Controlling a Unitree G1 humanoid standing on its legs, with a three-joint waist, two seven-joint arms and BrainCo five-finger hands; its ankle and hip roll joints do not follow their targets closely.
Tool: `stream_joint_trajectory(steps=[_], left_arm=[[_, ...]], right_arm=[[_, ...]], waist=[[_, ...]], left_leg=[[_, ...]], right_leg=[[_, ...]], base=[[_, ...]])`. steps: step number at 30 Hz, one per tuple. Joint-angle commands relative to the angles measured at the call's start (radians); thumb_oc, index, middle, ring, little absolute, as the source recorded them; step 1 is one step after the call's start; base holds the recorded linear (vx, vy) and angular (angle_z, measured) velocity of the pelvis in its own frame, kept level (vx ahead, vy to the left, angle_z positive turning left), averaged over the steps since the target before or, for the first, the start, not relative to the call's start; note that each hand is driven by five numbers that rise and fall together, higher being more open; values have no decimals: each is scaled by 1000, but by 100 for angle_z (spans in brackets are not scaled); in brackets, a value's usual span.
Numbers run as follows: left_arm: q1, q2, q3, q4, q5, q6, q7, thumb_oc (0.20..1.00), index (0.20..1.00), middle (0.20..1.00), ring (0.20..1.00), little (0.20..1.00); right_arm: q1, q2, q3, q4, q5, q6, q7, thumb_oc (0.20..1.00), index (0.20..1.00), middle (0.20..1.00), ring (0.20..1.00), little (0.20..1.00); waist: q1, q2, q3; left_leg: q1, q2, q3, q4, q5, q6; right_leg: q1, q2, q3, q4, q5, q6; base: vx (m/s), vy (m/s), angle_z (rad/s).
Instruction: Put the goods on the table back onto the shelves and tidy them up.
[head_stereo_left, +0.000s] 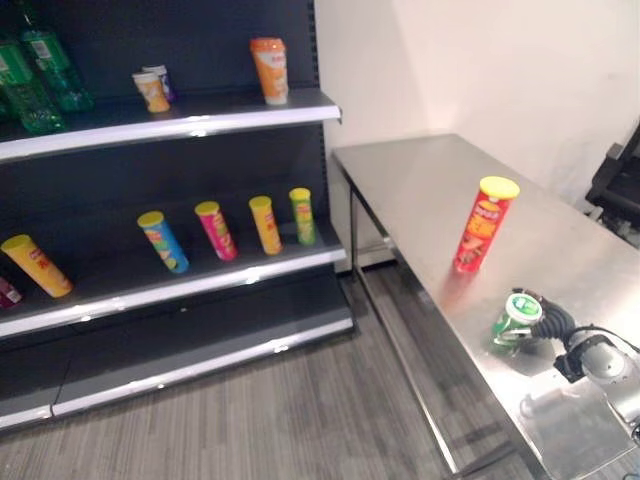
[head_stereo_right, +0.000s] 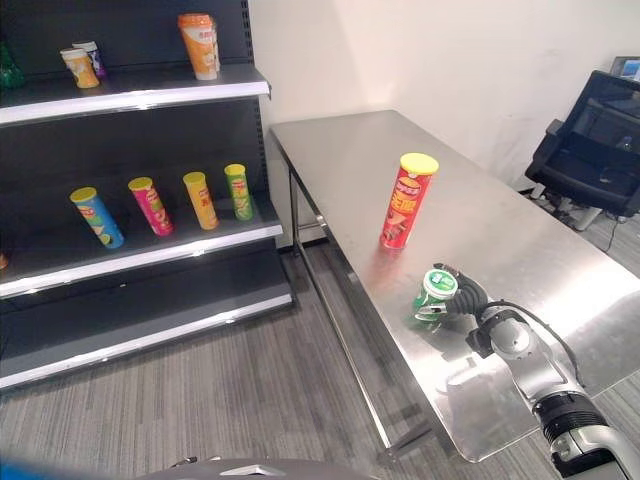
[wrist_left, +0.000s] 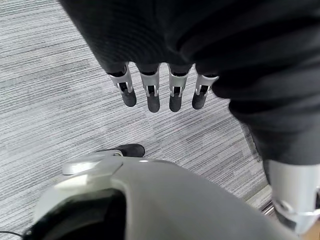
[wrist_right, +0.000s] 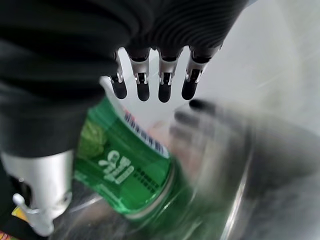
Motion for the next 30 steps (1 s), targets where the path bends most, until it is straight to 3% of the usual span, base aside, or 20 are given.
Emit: stream_joint_trajectory(steps=[1, 6, 7, 8, 15, 21, 26, 30], left_arm=[[-55, 22, 12, 1, -48, -39, 7, 1000, 1000, 1000, 1000, 1000], [-48, 23, 17, 1, -52, -41, 7, 1000, 1000, 1000, 1000, 1000], [-47, 23, 17, 0, -53, -41, 6, 1000, 1000, 1000, 1000, 1000], [-47, 23, 17, 0, -53, -41, 6, 1000, 1000, 1000, 1000, 1000], [-47, 24, 24, 4, -52, -42, 8, 1000, 1000, 1000, 1000, 1000], [-42, 20, 46, -4, -42, -40, 10, 1000, 1000, 1000, 1000, 1000], [-40, 22, 71, 1, -21, -36, 10, 1000, 1000, 1000, 1000, 1000], [-34, 22, 83, -8, -25, -36, 10, 1000, 1000, 1000, 1000, 1000]], right_arm=[[-105, 21, 48, 26, 4, -26, -25, 1000, 1000, 1000, 1000, 1000], [-110, 32, 69, 14, 21, -33, -7, 1000, 1000, 1000, 1000, 1000], [-113, 32, 75, 13, 21, -34, -4, 485, 485, 485, 485, 485], [-113, 32, 75, 13, 21, -34, -5, 200, 200, 200, 200, 200], [-111, 38, 77, -11, 4, -39, -12, 200, 200, 200, 200, 200], [-45, 25, -48, -128, -17, -61, -68, 200, 200, 200, 200, 200], [30, 19, -191, -352, -14, -98, -98, 200, 200, 200, 200, 200], [49, 39, -227, -471, 3, -121, -98, 200, 200, 200, 200, 200]], waist=[[23, -42, 20], [28, -44, 21], [29, -44, 22], [29, -44, 22], [31, -43, 23], [22, -37, 23], [16, -34, 21], [22, -33, 24]], left_leg=[[19, 1, 29, 15, -62, -47], [19, 1, 28, 15, -62, -47], [19, 1, 28, 15, -62, -47], [19, 1, 28, 15, -62, -47], [22, 4, 28, 15, -63, -48], [30, 7, 30, 15, -66, -46], [37, 14, 28, 15, -68, -49], [40, 26, 21, 15, -65, -52]], right_leg=[[36, -21, 16, 16, -61, 41], [38, -21, 14, 16, -62, 41], [38, -21, 13, 16, -62, 41], [38, -21, 13, 16, -62, 41], [39, -20, 13, 16, -64, 40], [46, -16, 15, 16, -67, 38], [49, -9, 17, 16, -74, 34], [46, 1, 23, 16, -82, 26]], base=[[0, 0, 0], [0, 0, 0], [0, 0, 0], [0, 0, 0], [0, 0, 0], [2, -7, 0], [12, -48, 0], [12, -64, 0]])
